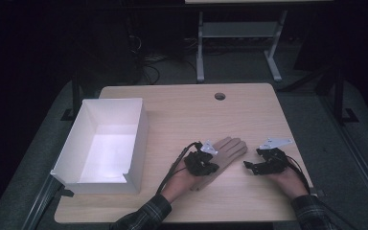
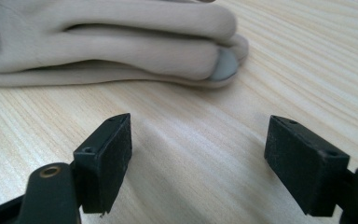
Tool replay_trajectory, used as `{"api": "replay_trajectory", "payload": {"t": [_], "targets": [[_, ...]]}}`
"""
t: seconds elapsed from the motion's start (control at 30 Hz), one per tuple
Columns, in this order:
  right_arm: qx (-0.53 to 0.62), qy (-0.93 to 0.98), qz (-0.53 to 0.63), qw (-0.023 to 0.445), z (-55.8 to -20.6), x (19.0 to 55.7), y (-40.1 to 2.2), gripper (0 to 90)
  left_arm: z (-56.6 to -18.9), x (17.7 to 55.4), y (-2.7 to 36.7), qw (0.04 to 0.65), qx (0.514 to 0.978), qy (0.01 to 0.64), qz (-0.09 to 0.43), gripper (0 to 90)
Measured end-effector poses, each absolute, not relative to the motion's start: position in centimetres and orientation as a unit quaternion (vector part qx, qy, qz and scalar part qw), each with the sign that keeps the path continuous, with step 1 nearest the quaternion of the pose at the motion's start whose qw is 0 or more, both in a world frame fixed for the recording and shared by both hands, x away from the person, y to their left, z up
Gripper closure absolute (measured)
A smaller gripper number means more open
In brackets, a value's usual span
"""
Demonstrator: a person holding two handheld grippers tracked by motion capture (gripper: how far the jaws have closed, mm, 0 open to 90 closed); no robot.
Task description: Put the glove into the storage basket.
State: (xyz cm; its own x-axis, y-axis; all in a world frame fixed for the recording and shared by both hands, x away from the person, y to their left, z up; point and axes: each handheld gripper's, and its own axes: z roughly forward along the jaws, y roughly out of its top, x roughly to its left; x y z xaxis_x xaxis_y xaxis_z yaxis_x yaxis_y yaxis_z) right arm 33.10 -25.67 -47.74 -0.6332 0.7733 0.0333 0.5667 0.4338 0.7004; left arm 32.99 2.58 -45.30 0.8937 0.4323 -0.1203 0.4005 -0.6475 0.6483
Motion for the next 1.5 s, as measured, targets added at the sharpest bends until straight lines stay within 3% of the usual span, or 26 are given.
{"api": "replay_trajectory", "payload": {"t": [0.13, 0.43, 0.5, 0.63, 1.17, 1.27, 1.47, 1.5], "targets": [[0.403, 0.830, 0.356, 0.150, -47.9, 33.1, -25.7, 20.5, -44.5, 33.1, 3.6, 0.353, 0.907, 0.229, 0.032, 83.5], [0.408, 0.823, 0.365, 0.153, -48.2, 33.0, -25.8, 16.6, -43.4, 34.0, 2.9, 0.358, 0.902, 0.227, 0.083, 40.9], [0.408, 0.823, 0.365, 0.154, -48.2, 33.0, -25.7, 16.6, -43.6, 34.3, 2.5, 0.353, 0.904, 0.226, 0.077, 28.0], [0.408, 0.822, 0.365, 0.154, -48.2, 33.0, -25.7, 16.5, -44.4, 34.7, 1.5, 0.344, 0.908, 0.225, 0.078, 17.2], [0.409, 0.822, 0.364, 0.154, -48.2, 33.0, -25.7, 16.5, -46.5, 34.4, 0.2, 0.315, 0.917, 0.220, 0.109, 16.7], [0.410, 0.822, 0.364, 0.155, -48.2, 33.0, -25.7, 16.5, -46.3, 34.4, 0.5, 0.317, 0.916, 0.220, 0.113, 24.5], [0.412, 0.821, 0.364, 0.154, -48.2, 33.0, -25.7, 16.5, -46.0, 34.6, 1.1, 0.309, 0.916, 0.215, 0.137, 60.2], [0.412, 0.821, 0.364, 0.154, -48.2, 33.0, -25.7, 16.5, -45.9, 34.6, 1.1, 0.307, 0.916, 0.215, 0.140, 60.2]]}}
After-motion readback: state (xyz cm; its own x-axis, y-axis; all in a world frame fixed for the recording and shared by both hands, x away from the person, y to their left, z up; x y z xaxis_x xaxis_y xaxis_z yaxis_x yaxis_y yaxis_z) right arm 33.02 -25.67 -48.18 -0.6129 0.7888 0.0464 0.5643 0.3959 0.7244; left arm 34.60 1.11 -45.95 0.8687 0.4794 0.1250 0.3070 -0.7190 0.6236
